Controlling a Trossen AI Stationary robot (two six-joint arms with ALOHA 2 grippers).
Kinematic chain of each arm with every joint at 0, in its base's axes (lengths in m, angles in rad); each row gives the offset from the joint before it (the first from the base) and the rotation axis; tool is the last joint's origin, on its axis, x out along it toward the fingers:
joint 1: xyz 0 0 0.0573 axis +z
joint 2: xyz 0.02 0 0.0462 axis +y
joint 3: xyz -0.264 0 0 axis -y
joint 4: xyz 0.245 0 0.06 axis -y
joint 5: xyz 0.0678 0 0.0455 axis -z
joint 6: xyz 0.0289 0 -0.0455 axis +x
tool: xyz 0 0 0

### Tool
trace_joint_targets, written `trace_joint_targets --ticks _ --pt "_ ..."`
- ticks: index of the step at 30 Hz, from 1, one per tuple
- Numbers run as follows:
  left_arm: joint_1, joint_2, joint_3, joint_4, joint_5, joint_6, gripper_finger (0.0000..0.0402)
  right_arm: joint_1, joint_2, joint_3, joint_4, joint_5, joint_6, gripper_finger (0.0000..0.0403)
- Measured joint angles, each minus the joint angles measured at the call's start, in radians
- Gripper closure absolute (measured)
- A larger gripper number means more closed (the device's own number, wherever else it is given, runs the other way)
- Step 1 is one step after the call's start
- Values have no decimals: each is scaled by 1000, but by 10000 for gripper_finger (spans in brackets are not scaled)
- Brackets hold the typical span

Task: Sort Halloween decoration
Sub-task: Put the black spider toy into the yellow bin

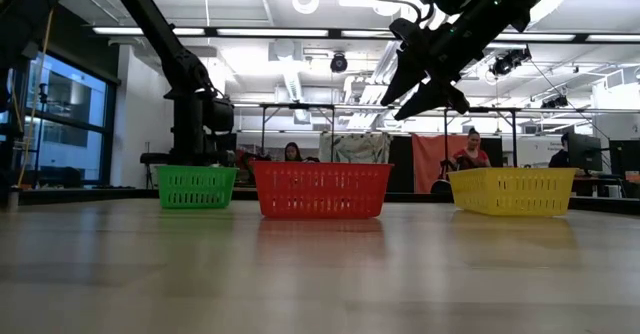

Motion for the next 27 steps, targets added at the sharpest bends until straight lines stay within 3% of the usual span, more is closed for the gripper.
trace_joint_targets --ticks 11,18,22,27 --pt "3 -2 19 -19 -4 70 401 0 0 0 0 0 0 226" --pt "7 -50 78 -67 -83 116 400 0 0 0 0 1 0 226" --pt "11 -36 79 -95 -82 99 384 0 0 0 0 0 1 226" --pt "11 2 78 -140 -8 111 344 0 0 0 0 1 7 226"
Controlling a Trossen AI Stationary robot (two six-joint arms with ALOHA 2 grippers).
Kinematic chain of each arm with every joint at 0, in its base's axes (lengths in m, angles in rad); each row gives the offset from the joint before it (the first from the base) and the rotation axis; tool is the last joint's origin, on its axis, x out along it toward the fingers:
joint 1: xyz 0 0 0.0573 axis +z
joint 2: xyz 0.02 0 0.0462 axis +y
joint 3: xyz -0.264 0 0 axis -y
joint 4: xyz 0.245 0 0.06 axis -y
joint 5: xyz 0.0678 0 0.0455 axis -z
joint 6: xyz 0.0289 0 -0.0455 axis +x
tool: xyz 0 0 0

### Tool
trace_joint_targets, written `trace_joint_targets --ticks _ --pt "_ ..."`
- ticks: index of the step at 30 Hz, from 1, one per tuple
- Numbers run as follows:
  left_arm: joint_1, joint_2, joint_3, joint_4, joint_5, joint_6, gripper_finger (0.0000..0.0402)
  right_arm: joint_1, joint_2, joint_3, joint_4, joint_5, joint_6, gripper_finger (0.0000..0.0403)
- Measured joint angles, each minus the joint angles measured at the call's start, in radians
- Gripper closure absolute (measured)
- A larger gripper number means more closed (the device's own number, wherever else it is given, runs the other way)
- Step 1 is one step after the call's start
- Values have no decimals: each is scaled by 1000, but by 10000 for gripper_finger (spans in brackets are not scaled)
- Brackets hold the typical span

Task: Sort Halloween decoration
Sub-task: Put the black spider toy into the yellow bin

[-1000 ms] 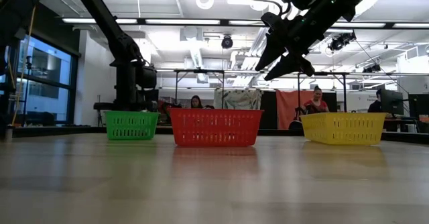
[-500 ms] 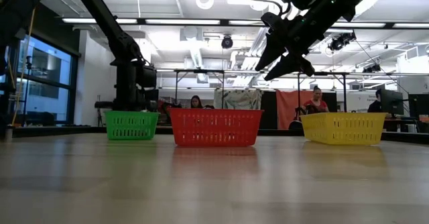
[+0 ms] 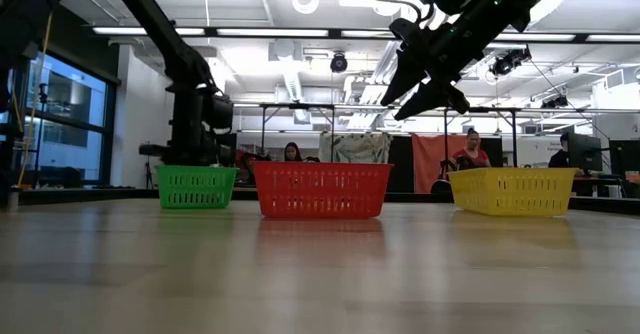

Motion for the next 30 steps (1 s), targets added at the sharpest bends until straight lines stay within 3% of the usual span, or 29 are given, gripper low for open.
trace_joint_targets --ticks 12,21,30 --pt "10 24 0 -29 69 108 254 0 0 0 0 0 1 226" --pt "8 17 -54 17 119 102 248 0 0 0 0 0 28 226" --pt "-7 18 -56 31 92 88 248 0 0 0 0 0 28 226"
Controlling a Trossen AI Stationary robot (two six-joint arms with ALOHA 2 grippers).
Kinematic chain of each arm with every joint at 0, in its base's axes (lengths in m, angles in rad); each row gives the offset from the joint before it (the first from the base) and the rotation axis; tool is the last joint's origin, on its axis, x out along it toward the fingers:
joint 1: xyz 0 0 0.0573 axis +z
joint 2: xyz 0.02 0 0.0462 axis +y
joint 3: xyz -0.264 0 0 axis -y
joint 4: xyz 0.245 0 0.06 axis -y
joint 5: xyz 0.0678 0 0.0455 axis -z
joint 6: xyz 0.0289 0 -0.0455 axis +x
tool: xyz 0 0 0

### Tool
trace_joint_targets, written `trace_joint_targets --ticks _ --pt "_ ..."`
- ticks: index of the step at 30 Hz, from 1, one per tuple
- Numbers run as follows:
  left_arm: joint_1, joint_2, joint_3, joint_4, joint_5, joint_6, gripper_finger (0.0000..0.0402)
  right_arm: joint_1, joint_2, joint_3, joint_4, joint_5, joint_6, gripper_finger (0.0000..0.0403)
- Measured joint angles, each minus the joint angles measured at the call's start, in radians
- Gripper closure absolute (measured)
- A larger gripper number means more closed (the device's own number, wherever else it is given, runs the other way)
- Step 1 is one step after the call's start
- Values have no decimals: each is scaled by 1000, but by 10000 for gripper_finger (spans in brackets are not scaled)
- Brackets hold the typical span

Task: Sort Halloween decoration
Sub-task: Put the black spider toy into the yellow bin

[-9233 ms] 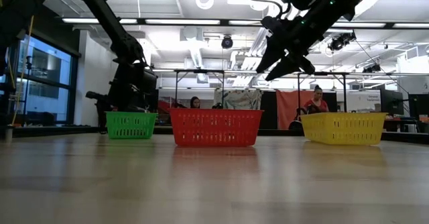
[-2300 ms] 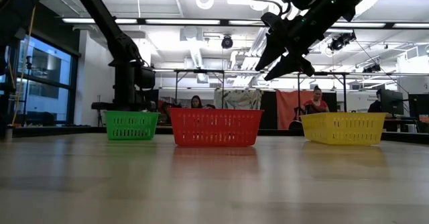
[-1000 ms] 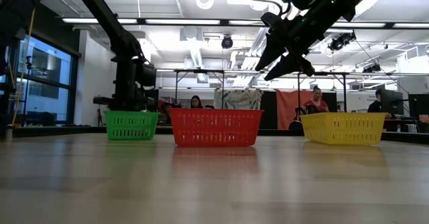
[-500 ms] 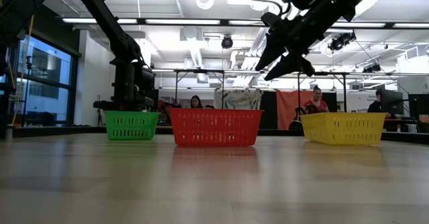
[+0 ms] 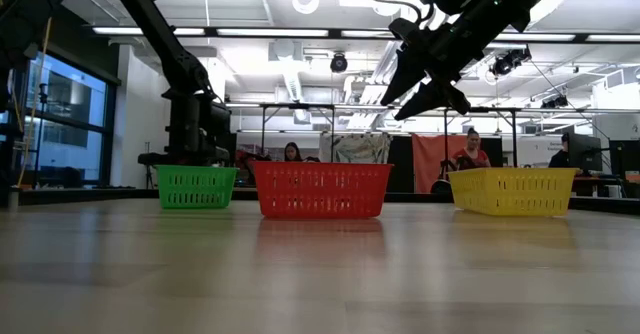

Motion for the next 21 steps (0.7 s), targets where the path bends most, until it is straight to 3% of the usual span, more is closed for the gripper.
trace_joint_targets --ticks 21 --pt "19 7 23 -71 -67 38 307 0 0 0 0 0 2 226"
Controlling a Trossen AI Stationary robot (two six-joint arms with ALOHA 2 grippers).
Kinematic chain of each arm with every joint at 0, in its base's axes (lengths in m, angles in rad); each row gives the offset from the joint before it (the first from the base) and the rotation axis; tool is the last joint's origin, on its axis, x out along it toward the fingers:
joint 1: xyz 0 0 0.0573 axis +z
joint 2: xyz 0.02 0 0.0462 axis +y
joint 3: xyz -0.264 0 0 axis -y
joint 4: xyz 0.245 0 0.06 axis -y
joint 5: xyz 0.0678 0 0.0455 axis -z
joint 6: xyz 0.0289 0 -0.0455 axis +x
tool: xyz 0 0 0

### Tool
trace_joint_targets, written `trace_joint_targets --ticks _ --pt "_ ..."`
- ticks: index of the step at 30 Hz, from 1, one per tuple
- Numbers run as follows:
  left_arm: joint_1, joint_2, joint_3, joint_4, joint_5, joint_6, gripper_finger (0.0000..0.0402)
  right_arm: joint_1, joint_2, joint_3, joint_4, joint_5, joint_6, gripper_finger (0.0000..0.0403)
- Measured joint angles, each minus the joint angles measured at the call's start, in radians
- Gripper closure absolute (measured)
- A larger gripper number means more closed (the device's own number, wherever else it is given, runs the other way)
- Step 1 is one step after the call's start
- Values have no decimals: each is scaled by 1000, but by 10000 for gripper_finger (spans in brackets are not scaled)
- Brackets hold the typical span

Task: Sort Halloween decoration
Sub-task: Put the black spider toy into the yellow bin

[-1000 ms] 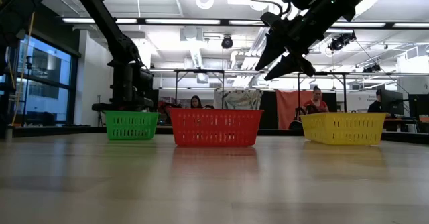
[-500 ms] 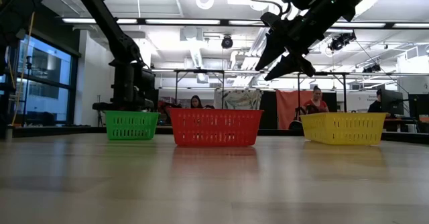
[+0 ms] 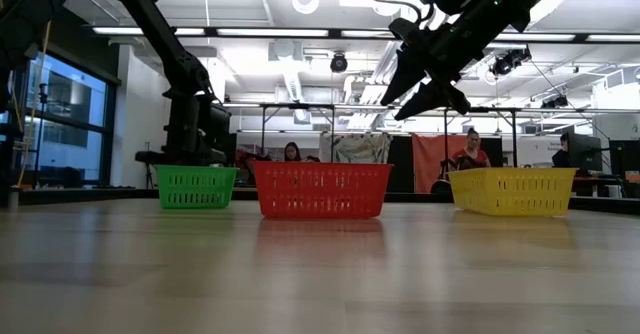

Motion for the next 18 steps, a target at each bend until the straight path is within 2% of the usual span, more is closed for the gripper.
trace_joint_targets --ticks 7,18 --pt "0 0 0 -4 -11 -6 325 0 0 0 0 0 0 226" --pt "1 -1 0 1 -23 -1 389 0 0 0 0 0 1 226"
